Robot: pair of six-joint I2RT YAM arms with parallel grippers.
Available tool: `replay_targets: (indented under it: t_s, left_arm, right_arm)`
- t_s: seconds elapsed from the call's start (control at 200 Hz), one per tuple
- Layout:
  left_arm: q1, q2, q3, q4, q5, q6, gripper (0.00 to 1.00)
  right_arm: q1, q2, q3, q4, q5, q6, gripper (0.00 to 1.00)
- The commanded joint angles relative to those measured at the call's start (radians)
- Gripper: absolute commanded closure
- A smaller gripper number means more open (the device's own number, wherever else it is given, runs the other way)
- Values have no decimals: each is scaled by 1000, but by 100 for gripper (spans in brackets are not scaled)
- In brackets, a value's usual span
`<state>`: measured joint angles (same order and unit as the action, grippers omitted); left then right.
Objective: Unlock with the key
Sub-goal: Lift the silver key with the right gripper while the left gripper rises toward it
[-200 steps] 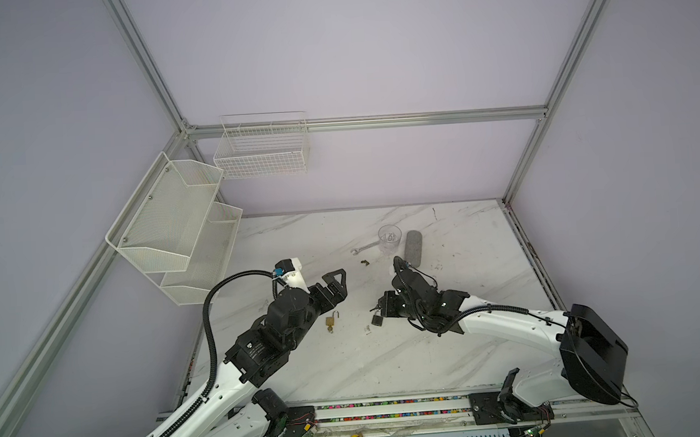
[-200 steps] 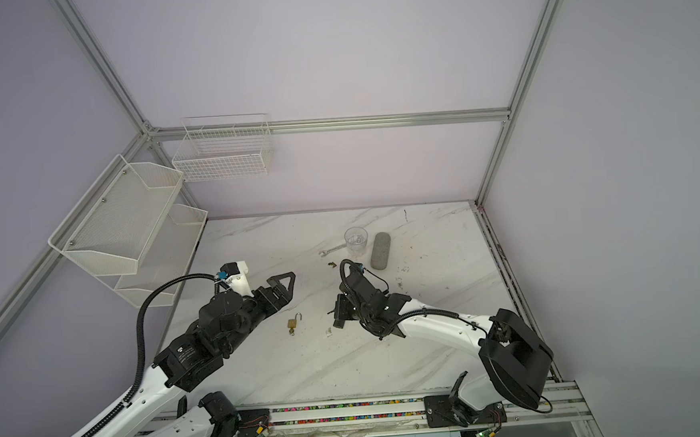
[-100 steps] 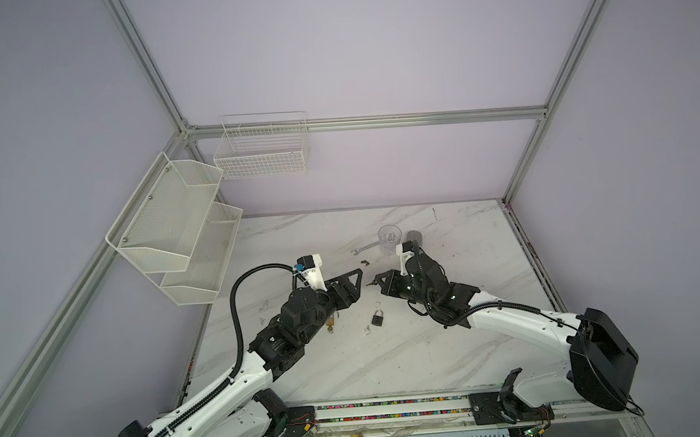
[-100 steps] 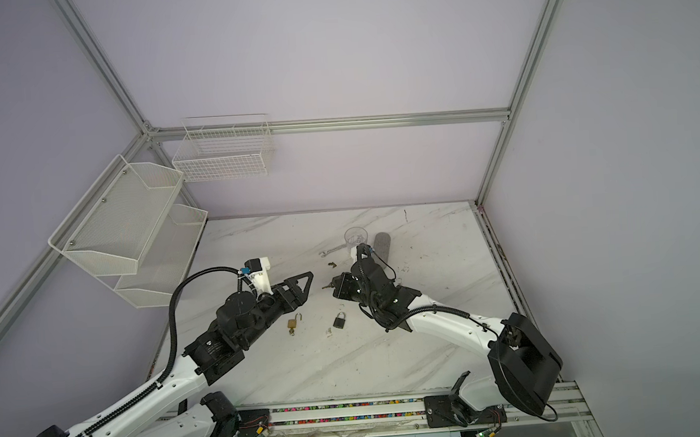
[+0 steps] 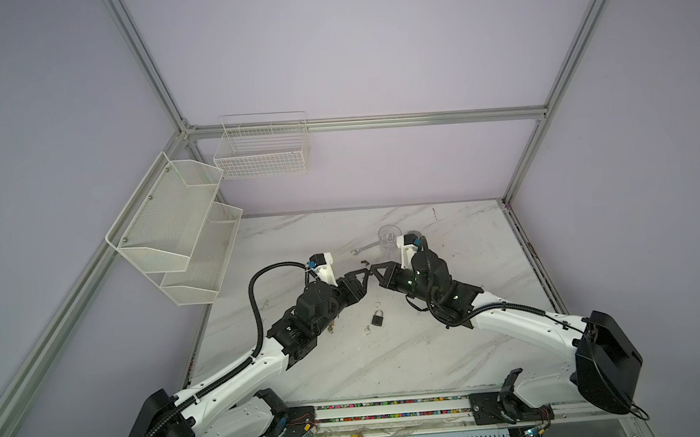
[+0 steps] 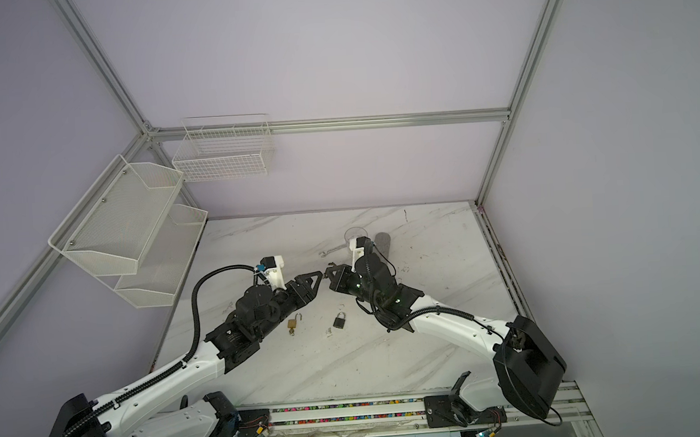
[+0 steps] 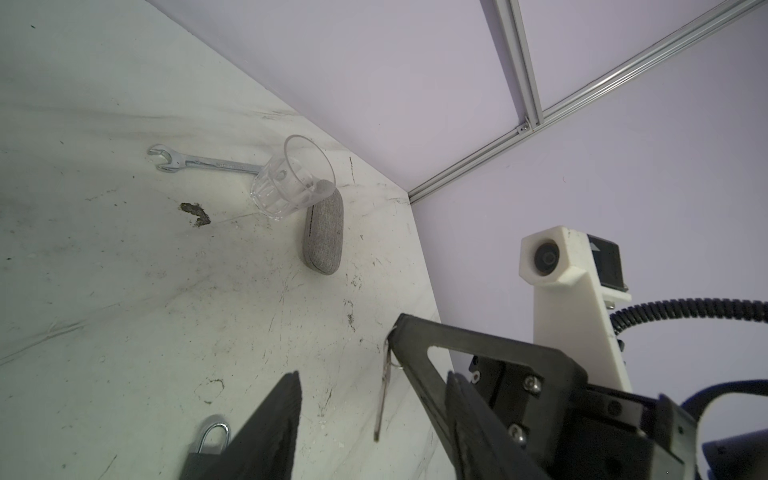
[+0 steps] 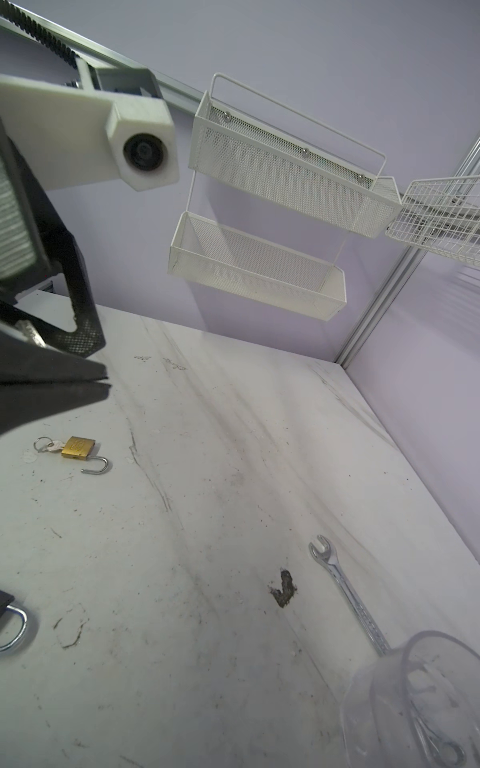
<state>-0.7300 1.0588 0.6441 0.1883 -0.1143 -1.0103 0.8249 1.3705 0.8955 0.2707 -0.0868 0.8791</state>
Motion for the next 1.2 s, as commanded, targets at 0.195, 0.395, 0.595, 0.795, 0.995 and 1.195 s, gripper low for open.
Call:
replay_targets:
  t_s: [0.195, 0.395, 0.595, 0.795, 0.995, 1.195]
  left_arm:
    - [-7, 19, -12, 94, 11, -11, 54]
    - [-8, 43, -3, 121, 25, -10, 63]
    - [-8, 70, -4, 120, 25, -30, 68]
    - [-8, 70, -3, 121, 23, -35, 72]
    - [-7, 59, -12, 119, 9, -33, 80]
    - [-8, 57, -11, 111, 1, -30, 90]
  right_arm:
    - [-1, 23, 3, 72, -24, 31, 100]
    - [-1, 37, 11, 69, -27, 32, 100]
    - [-1, 29, 13, 69, -14, 35, 100]
    - [-1, 22, 10, 60, -2, 38, 100]
    - [-1, 20, 6, 66, 1, 45, 100]
    - [-1, 16, 0, 73, -1, 46, 100]
